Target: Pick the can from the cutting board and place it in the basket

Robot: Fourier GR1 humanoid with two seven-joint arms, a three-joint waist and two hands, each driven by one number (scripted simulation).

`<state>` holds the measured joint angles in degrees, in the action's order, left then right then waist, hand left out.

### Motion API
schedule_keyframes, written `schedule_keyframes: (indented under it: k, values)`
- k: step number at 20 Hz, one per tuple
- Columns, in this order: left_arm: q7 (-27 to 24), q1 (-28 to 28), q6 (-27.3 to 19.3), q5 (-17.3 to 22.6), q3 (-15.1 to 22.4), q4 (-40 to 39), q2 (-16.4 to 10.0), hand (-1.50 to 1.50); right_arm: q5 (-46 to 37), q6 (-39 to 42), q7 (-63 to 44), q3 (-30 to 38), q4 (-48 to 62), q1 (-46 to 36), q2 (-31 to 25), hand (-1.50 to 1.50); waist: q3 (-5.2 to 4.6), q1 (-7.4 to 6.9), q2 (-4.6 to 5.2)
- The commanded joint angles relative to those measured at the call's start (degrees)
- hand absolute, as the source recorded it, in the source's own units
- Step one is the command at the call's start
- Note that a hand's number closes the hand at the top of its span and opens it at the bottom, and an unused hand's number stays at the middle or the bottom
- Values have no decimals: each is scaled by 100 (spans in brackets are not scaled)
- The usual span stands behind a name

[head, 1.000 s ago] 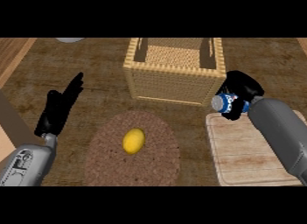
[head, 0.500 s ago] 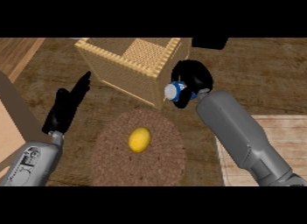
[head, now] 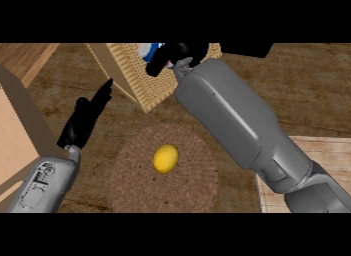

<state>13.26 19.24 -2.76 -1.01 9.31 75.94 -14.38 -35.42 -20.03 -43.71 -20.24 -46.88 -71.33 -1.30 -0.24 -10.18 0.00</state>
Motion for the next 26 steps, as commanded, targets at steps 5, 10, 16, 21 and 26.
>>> schedule_keyframes:
  k: [5, 10, 16, 21, 26]
  values:
    - [-69, 139, 49, 46, -131, -180, -38, 0, -102, -647, -2035, -135, 605, -2123, 125, 150, -32, 26, 126]
    - [-32, 187, -131, -51, -160, -228, 30, 0, -14, -517, -2462, -54, 1293, -3086, 127, 150, -27, 198, 111]
    - [-37, 187, -186, -153, -211, -237, -84, 0, -273, 150, -2494, -44, 2593, -3749, 128, 150, -35, 348, 147]
    - [-171, -68, -181, -92, -222, -184, -23, 0, -425, 875, -2637, -326, 3451, -3910, 129, 150, -34, 402, 135]
    - [-237, -143, 14, 65, -495, -154, -326, 0, -343, 1198, -2383, -157, 4031, -4034, 8, 150, -12, 521, 134]
